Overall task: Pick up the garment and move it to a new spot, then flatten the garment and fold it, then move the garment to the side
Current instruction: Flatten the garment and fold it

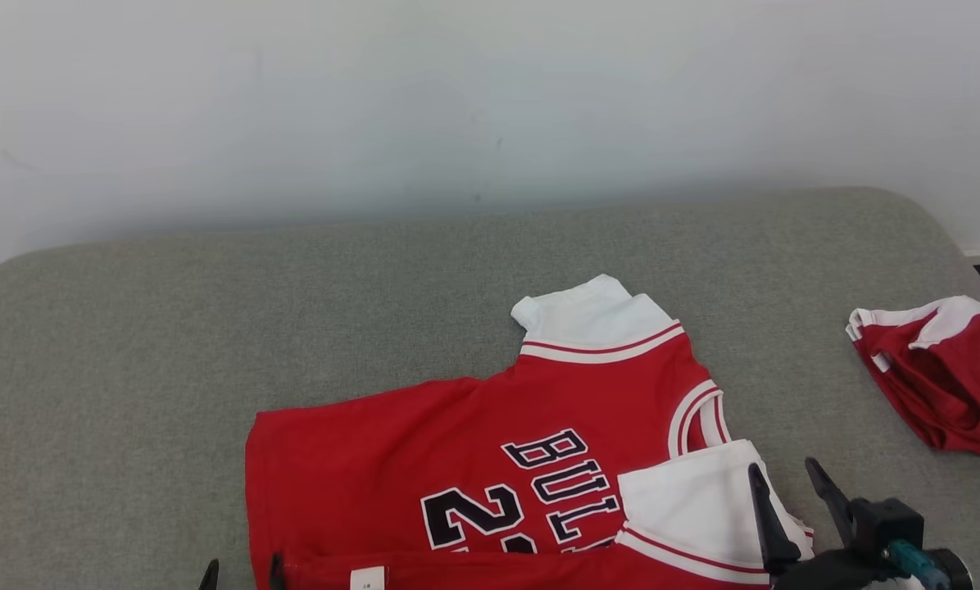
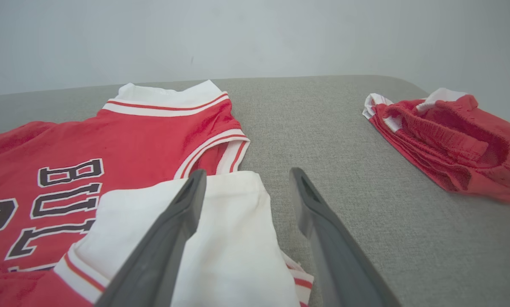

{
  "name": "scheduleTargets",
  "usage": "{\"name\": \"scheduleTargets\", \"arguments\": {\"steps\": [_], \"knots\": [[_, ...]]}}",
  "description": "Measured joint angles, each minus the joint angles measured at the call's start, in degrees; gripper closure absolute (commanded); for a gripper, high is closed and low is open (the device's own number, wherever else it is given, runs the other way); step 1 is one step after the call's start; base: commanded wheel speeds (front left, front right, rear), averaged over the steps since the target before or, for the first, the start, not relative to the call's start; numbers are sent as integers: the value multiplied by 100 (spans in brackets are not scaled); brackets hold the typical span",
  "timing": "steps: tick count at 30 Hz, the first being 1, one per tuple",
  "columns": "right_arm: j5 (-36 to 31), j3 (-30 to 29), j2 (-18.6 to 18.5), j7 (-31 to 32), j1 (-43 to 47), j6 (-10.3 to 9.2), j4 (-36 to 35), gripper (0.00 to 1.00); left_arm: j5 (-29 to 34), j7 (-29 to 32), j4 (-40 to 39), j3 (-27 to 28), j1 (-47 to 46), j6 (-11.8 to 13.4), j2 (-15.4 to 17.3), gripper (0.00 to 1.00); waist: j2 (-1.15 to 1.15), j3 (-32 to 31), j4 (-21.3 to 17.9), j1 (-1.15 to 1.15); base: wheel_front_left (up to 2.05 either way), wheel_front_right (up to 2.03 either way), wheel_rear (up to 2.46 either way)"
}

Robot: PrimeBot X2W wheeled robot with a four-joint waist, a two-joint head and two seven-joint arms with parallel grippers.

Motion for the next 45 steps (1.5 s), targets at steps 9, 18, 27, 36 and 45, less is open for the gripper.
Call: {"name": "scheduleTargets", "arguments": {"steps": [9,18,27,36,45], "knots": [[-111,275,25,0,-884,0,160,0,138,1,241,77,-856,-252,13,0,0,341,79,1,0,0,0],[-186,558,-8,-1,-1668,0,224,0,229,1,554,165,-1683,-357,76,0,1,769,81,1,0,0,0],[-169,880,-71,0,-2093,0,400,0,96,0,1636,214,-2656,-482,160,0,1,1085,99,1,0,0,0],[-113,1234,-236,0,-2632,0,705,0,-77,246,2719,214,-3505,-535,192,0,1,1240,144,1,0,0,0],[78,1645,-396,0,-3110,0,1155,0,-54,153,3331,44,-3917,-424,164,37,1,1367,199,1,0,0,0]]}}
